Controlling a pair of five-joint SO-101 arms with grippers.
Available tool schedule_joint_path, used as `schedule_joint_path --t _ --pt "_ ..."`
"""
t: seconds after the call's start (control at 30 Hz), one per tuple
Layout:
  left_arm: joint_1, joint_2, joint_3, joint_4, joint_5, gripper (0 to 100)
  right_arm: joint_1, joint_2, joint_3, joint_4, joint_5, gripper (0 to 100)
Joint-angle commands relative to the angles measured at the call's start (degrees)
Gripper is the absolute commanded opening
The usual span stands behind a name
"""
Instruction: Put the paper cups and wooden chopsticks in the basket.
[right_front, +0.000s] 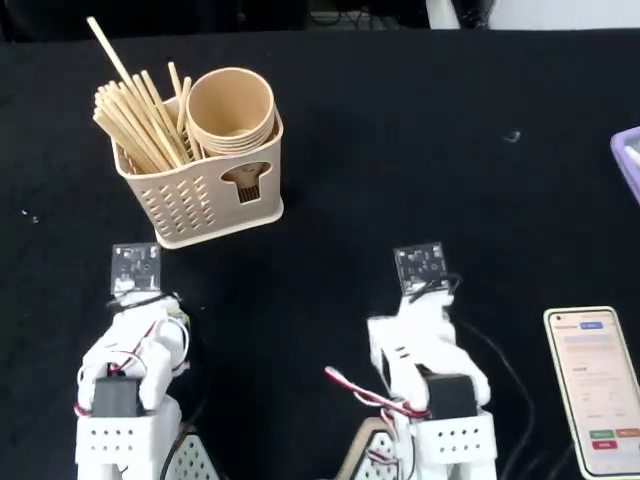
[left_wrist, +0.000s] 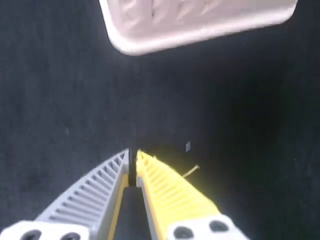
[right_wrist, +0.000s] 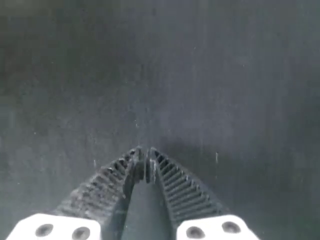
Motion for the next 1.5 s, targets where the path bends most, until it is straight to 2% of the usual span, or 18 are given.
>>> schedule_joint_path --t 0.0,1.47 --pt "1.0 -0.2 1.4 6.3 -0.1 3 1.8 -5.6 -0.5 1.7 -0.2 2.2" --pt "1.0 -0.1 1.4 6.0 -0.1 3 1.8 -5.6 -0.5 3.3 -0.1 2.2"
